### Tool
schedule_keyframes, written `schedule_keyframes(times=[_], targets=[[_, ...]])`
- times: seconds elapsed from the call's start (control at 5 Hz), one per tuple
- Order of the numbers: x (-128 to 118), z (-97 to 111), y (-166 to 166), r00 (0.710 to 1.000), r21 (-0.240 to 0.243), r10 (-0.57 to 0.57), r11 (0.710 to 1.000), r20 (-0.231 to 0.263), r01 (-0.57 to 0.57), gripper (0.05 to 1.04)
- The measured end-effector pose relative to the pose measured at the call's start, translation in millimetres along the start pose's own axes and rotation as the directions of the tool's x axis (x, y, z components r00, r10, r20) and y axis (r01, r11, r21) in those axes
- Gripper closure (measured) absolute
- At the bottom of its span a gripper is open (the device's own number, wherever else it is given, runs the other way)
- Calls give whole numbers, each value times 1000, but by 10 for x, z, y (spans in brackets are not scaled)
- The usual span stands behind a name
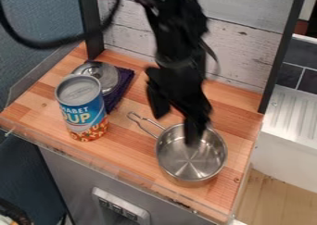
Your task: Moves the silver pot to the upper side of the table
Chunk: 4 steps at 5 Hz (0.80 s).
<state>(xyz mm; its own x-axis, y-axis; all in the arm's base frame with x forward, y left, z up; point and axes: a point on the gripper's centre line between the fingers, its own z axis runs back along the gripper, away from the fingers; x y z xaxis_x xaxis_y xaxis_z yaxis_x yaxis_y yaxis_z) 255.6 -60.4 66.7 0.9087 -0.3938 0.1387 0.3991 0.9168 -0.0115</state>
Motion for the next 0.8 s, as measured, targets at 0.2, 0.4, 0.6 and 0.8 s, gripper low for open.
schedule_keyframes(times=[0.2, 0.4, 0.6, 0.8], targets=[[8, -190, -190, 999, -4, -29, 1000, -30, 29, 83], [-34, -439, -255, 994, 14, -45, 999, -102, 47, 83], [-29, -613, -252, 989, 29, -49, 998, -137, 54, 82], [-38, -721, -239, 986, 35, -55, 998, -161, 61, 140]])
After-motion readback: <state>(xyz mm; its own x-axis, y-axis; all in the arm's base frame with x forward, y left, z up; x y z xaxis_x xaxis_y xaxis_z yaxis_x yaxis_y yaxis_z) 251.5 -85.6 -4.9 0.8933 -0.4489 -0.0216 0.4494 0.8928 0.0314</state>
